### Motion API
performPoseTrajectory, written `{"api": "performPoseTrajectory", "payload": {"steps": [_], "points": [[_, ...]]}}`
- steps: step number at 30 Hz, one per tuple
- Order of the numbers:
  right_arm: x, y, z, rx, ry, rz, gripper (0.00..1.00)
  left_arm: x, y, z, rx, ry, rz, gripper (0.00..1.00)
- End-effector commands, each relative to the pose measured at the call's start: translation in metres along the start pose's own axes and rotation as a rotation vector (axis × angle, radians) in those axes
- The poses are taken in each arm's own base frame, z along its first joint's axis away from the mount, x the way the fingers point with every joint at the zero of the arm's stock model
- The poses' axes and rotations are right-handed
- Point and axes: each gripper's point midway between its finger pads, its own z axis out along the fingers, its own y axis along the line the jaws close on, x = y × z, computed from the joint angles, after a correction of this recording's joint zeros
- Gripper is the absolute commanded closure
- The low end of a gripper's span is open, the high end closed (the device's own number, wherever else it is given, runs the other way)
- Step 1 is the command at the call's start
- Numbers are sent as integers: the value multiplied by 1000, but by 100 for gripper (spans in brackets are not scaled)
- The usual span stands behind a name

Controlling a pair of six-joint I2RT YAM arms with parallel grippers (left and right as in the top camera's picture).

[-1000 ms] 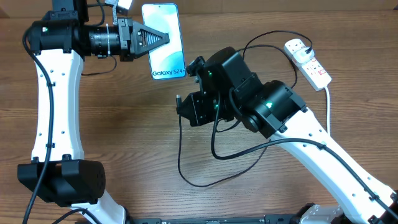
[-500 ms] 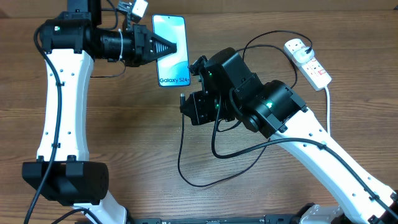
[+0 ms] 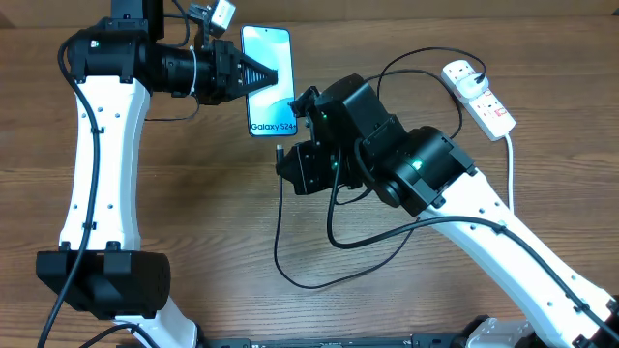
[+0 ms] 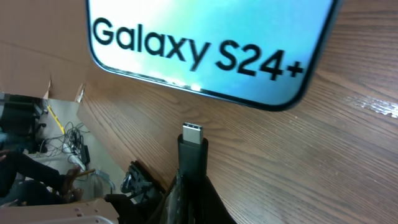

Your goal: Plug charger to phone and switch on socket

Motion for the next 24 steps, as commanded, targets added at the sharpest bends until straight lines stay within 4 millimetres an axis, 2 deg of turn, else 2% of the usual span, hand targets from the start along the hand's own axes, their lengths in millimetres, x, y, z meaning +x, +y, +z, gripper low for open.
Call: {"api": "performPoseTrajectory", "payload": {"steps": [1,11,24], "points": [[-5,7,-3,-18,-20,-9,96,0,-8,-1,26,3,27,96],[-7,9,-3,-23,-29,2,96,7,-14,7,34,29,31,96],[-6,5,-3,-7,-27,7,96,7,-13,7,33,29,58,96]]}}
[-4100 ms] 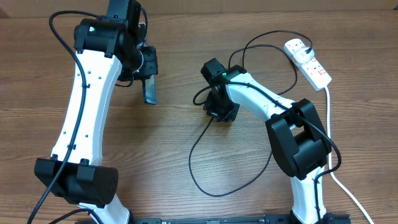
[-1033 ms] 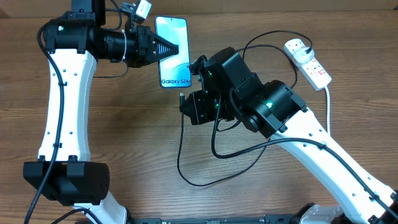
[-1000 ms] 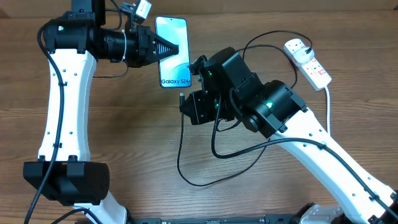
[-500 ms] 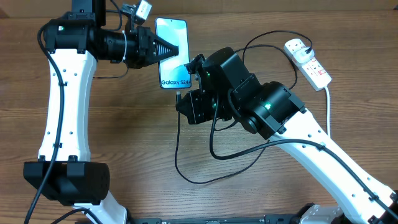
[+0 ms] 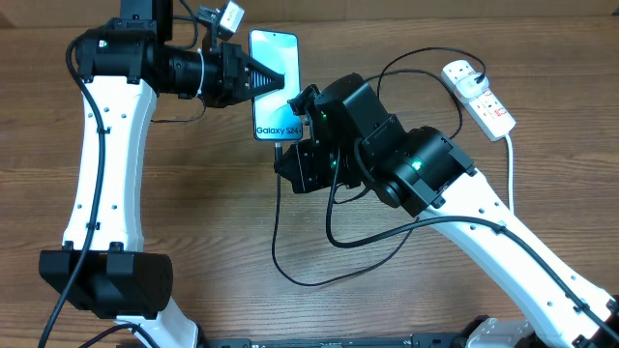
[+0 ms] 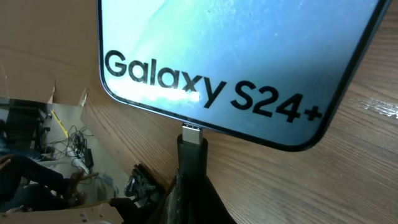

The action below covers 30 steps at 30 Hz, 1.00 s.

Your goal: Plug charger to phone and switch on socket

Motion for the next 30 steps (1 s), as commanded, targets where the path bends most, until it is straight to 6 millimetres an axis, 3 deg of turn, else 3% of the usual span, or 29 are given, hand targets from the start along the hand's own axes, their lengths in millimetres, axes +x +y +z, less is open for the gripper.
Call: {"api": "performPoseTrajectory", "payload": {"steps": [1,30], "points": [[-4,3,-3,-1,-16,-8,96,0,-8,-1,28,-1,52,96],[-8,1,-3,11,-36,0,96,2,-10,-2,40,6,20,96]]}}
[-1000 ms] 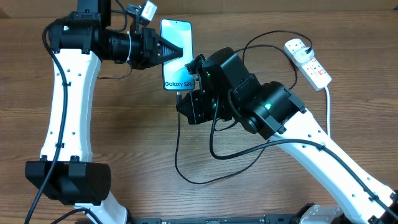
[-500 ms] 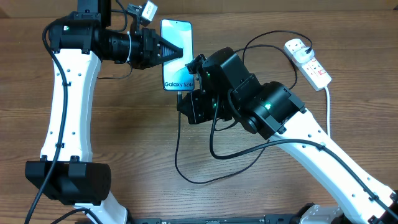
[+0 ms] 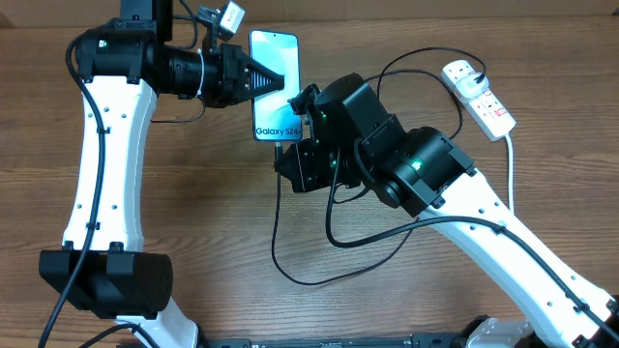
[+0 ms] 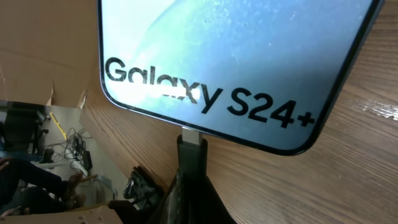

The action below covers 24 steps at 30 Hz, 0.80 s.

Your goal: Plug charger to phone and switch on socket

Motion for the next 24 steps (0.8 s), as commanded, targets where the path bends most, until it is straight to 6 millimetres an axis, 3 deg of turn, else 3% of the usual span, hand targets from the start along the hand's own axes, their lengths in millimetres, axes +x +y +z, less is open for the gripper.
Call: {"api": "performPoseTrajectory", "payload": {"steps": [1,24], "points": [[-6,2,-3,9,-29,8,96,0,-10,-2,40,1,10,96],[-10,2,-3,7,-45,16,96,7,-16,-2,79,20,101,96]]}}
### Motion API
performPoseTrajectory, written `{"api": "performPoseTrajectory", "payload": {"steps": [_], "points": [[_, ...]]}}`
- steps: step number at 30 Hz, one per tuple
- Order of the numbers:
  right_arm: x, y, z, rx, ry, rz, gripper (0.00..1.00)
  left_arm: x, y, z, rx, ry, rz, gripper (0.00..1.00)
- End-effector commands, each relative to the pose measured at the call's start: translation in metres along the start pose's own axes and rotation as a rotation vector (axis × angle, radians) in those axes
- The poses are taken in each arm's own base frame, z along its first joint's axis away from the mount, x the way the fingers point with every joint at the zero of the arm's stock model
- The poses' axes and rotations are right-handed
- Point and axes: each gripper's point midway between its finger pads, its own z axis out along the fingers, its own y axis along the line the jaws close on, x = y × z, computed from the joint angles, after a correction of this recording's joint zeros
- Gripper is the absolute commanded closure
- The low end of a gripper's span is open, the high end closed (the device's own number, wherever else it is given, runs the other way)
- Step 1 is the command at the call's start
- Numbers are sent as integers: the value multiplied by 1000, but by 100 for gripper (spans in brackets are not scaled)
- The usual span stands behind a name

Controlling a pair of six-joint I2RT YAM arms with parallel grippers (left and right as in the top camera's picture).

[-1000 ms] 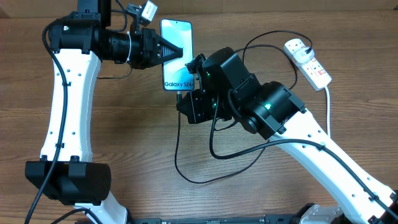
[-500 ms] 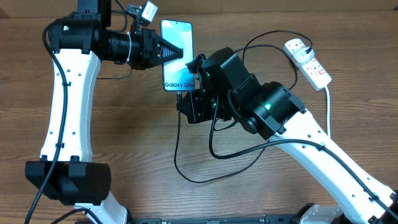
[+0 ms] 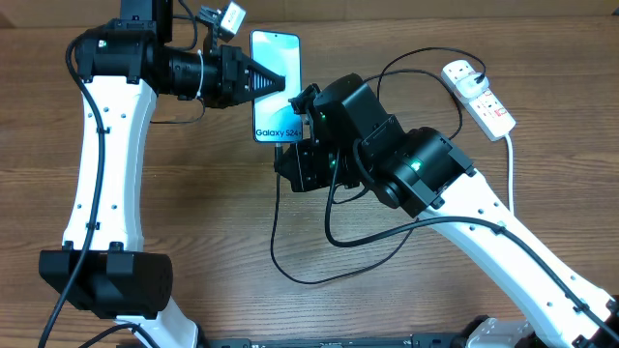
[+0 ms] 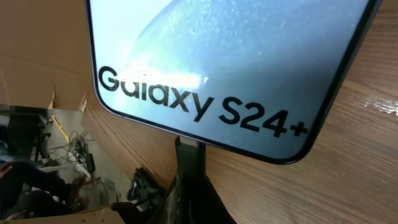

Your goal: Plug charger to phone and switch on socket

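Observation:
The phone, its lit screen reading "Galaxy S24+", lies on the wooden table with my left gripper shut on its left side. My right gripper is shut on the black charger plug just below the phone's bottom edge. The plug's metal tip is hidden at that edge, and the black collar meets it. The plug's black cable loops over the table. The white socket strip lies at the far right.
A second black cable arcs from the socket strip behind my right arm. The table's far edge runs close behind the phone. The wrist view shows the table's left edge with room clutter beyond it.
In the right wrist view the phone's bottom edge now sits lower and covers the plug's metal tip, which still showed a sliver before. Both arms look nearly unchanged from overhead.
At first the plug's tip stood a gap short of the phone, which my left gripper held farther left. Then the phone was farther right, with the tip touching its bottom edge. Then only a sliver of tip showed, and now none.

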Motion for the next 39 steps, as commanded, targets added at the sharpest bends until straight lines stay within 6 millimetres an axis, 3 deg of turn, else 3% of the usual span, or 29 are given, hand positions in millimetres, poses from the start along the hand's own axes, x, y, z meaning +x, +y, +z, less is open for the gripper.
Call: {"api": "performPoseTrajectory", "payload": {"steps": [1,24,25,29,30,39], "points": [[-10,3,-3,0,-41,-8,96,4,-12,-1,52,9,67,96],[-23,-1,-7,-6,-85,23,96,13,-7,0,23,41,21,96],[-23,-1,-7,-4,-82,24,94,12,-7,0,18,37,25,96],[-18,-4,-6,6,-64,34,59,8,1,0,-23,25,26,96],[-17,-5,-6,10,-58,39,55,7,2,0,-33,22,18,96],[-6,-3,-6,-11,-6,51,51,3,4,0,-42,6,-53,96]]}}
